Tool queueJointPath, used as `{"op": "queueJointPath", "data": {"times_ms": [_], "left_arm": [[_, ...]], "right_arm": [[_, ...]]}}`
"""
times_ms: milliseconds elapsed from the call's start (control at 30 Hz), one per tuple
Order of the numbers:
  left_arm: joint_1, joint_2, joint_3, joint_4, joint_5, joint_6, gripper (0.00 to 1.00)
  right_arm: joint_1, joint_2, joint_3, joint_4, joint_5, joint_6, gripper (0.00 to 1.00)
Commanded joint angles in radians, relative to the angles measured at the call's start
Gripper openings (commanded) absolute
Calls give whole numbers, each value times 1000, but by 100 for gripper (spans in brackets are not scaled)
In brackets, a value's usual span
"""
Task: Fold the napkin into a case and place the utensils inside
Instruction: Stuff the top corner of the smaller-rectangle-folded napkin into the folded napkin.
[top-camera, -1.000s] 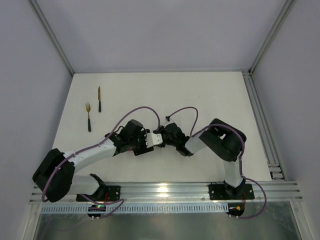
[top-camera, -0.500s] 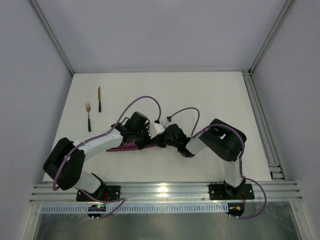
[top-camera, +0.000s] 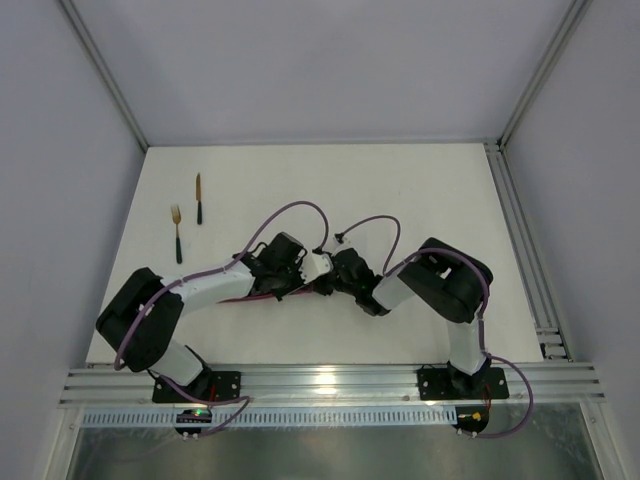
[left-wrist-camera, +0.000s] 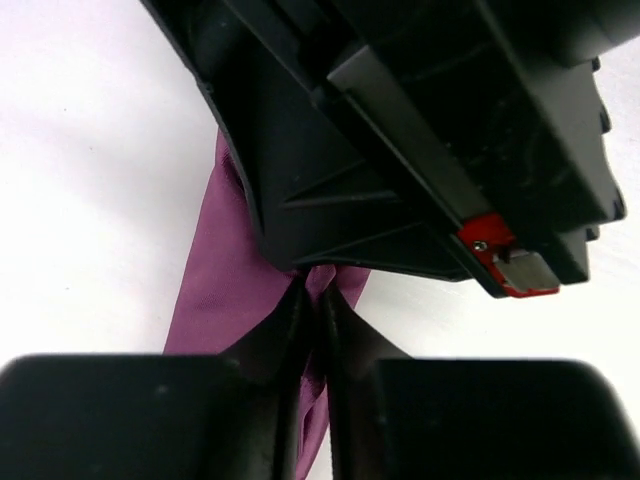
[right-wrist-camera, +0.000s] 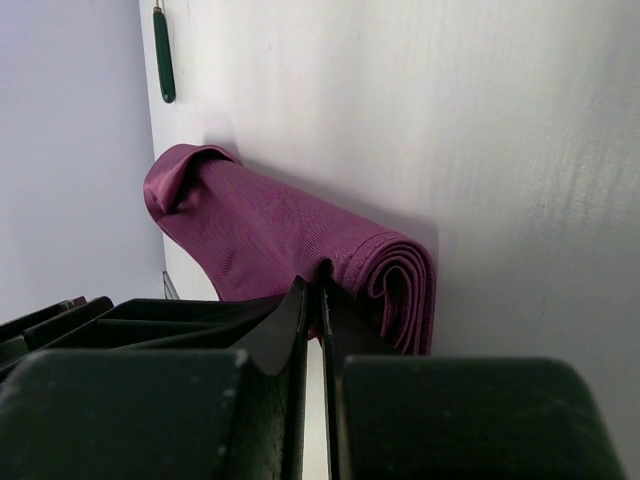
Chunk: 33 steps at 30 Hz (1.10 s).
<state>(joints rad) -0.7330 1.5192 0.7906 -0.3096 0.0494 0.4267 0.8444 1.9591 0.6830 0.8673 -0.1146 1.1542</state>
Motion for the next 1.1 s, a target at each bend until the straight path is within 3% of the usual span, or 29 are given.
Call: {"op": "queueJointPath", "data": {"times_ms": [0, 33, 167, 267, 300, 500, 600, 633, 767, 1067], "left_arm": [[-6, 1, -14, 32, -13, 14, 6], [-5, -4, -17, 32, -14, 23, 0], [-5, -47, -40, 50, 3, 49, 0], [-5, -82, -68, 66, 26, 70, 0], [-5, -100, -73, 70, 32, 75, 0], [-5, -146, -112, 90, 73, 118, 0], [-5, -142, -123, 101, 64, 133, 0], [-6, -142, -131, 106, 69, 136, 0], [-5, -197, -168, 113, 107, 165, 0], [-6, -225, -212, 81, 130, 237, 0]], "right_arm": [[5, -31, -5, 70, 33, -4, 4], [5, -32, -7, 62, 33, -5, 4], [5, -26, -7, 55, 35, -1, 12], [5, -9, -11, 90, 36, 25, 32], [5, -5, -8, 96, 36, 32, 35], [5, 46, 30, 102, 41, 55, 39], [4, 67, 38, 124, 43, 73, 33], [1, 72, 41, 124, 44, 76, 24], [-5, 77, 18, 133, 67, 81, 7], [-64, 21, -68, 210, 86, 78, 4]]}}
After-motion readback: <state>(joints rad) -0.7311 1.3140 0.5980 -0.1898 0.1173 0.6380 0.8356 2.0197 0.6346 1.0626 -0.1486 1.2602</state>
